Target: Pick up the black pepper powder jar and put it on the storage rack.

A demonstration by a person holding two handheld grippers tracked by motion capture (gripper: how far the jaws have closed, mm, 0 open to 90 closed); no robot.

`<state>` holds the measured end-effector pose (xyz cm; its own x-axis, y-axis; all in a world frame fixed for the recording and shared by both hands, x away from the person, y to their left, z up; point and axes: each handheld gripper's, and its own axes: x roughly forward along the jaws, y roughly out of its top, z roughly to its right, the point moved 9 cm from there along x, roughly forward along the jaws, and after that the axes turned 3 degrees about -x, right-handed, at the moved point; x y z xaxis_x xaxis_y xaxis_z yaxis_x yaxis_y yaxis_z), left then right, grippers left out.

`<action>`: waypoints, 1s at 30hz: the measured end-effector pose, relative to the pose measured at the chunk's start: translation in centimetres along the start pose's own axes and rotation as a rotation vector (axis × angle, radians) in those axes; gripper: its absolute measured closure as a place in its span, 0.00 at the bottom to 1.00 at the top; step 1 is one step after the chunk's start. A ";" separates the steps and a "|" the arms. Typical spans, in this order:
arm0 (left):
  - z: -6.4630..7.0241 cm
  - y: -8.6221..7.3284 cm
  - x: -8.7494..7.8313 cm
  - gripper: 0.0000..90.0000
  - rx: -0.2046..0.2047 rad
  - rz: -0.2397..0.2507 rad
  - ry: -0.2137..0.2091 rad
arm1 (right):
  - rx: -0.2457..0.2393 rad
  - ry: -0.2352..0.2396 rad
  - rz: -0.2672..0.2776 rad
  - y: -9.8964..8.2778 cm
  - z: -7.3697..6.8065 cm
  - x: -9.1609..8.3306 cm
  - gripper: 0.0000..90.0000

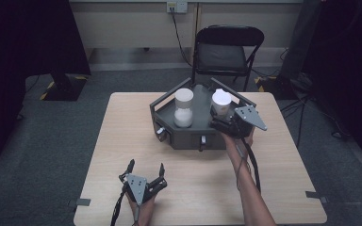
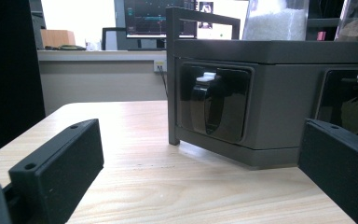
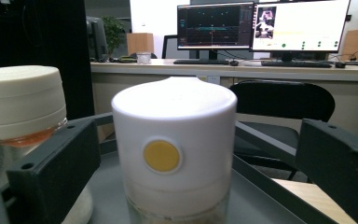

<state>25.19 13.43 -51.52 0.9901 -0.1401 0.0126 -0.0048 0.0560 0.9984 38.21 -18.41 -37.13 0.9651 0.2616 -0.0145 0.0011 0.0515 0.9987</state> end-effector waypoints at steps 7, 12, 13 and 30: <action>0.0 0.0 0.0 0.00 0.000 0.000 0.000 | 0.003 -0.004 0.017 -0.4 0.1 -1.1 0.00; 0.0 0.0 0.0 0.00 0.000 0.000 0.000 | 0.021 0.000 0.025 -0.9 0.3 -2.0 0.00; 0.0 0.0 0.0 0.00 0.000 0.000 0.000 | 0.021 -0.001 0.029 -1.0 0.4 -2.3 0.00; 0.0 0.0 0.0 0.00 -0.001 0.001 0.001 | -0.007 -0.001 0.045 -2.7 0.0 -6.0 0.00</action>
<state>25.20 13.42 -51.52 0.9902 -0.1387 0.0131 -0.0052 0.0566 0.9984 32.42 -20.09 -39.77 0.9643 0.2629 0.0307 -0.0443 0.0460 0.9980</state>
